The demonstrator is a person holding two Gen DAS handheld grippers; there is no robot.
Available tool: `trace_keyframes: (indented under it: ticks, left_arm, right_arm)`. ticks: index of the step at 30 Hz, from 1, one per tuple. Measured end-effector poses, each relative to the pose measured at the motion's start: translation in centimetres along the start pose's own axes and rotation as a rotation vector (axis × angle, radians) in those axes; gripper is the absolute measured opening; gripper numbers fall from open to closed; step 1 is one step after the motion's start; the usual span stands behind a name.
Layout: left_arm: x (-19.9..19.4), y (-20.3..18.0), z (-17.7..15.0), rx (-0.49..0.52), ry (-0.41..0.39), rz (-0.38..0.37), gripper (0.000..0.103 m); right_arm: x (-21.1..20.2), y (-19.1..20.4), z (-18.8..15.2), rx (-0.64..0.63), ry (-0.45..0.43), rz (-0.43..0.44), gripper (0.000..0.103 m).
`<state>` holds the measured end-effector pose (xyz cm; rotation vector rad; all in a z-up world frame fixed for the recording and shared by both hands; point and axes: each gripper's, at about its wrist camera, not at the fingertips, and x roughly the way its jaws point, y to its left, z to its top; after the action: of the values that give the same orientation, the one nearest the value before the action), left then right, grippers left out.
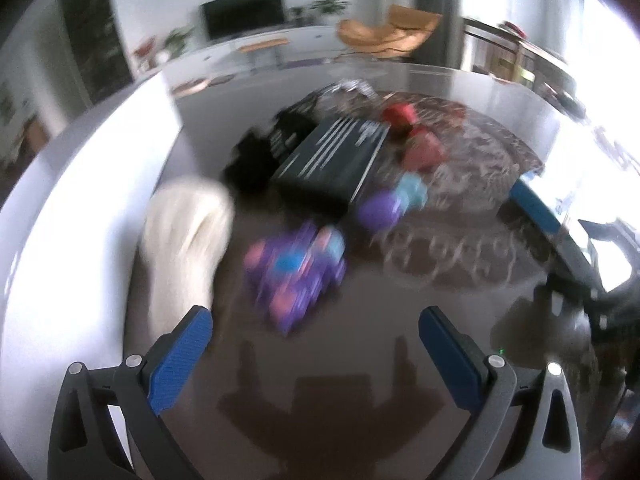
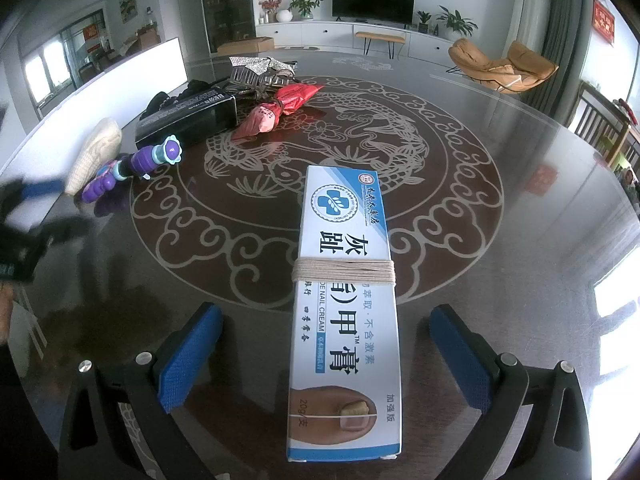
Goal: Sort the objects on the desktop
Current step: 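Grasp the purple toy figure with the left tool while the right tool holds the ointment box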
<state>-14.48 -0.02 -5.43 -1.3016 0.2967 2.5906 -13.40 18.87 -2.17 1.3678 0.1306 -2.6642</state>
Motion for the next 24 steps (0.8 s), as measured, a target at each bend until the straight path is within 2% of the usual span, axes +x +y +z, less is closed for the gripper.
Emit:
trace_keyframes:
  ticks: [3, 5, 7, 10, 11, 15, 17, 19, 22, 24]
  left_arm:
    - [2.8, -0.6, 2.1, 0.026, 0.046, -0.016, 0.103]
    - [3.9, -0.7, 2.8, 0.043, 0.037, 0.015, 0.103]
    - [4.5, -0.5, 3.2, 0.033, 0.037, -0.012, 0.103]
    - [4.0, -0.1, 2.2, -0.034, 0.069, -0.085, 0.102]
    - [3.7, -0.2, 1.7, -0.042, 0.075, -0.111, 0.099]
    - [0.9, -2.4, -1.4, 0.003, 0.067, -0.250, 0.097]
    - [0.1, -2.9, -2.2, 0.020, 0.072, -0.274, 0.098]
    - [-0.2, -3.2, -2.3, 0.029, 0.060, -0.243, 0.098]
    - [-0.2, -2.2, -0.6, -0.002, 0.012, -0.169, 0.099]
    - [0.6, -1.2, 0.9, -0.055, 0.003, -0.176, 0.099]
  right_arm:
    - [0.0, 0.0, 0.0, 0.000, 0.000, 0.000, 0.103]
    - [0.0, 0.0, 0.0, 0.000, 0.000, 0.000, 0.103]
    - [0.0, 0.0, 0.0, 0.000, 0.000, 0.001, 0.103]
    - [0.0, 0.0, 0.0, 0.000, 0.000, 0.000, 0.103]
    - [0.0, 0.0, 0.0, 0.000, 0.000, 0.001, 0.103]
    - [0.0, 0.0, 0.0, 0.000, 0.000, 0.001, 0.103]
    - [0.0, 0.0, 0.0, 0.000, 0.000, 0.001, 0.103]
    - [0.0, 0.0, 0.0, 0.000, 0.000, 0.001, 0.103]
    - [0.0, 0.0, 0.0, 0.000, 0.000, 0.001, 0.103]
    - [0.0, 0.0, 0.0, 0.000, 0.000, 0.001, 0.103]
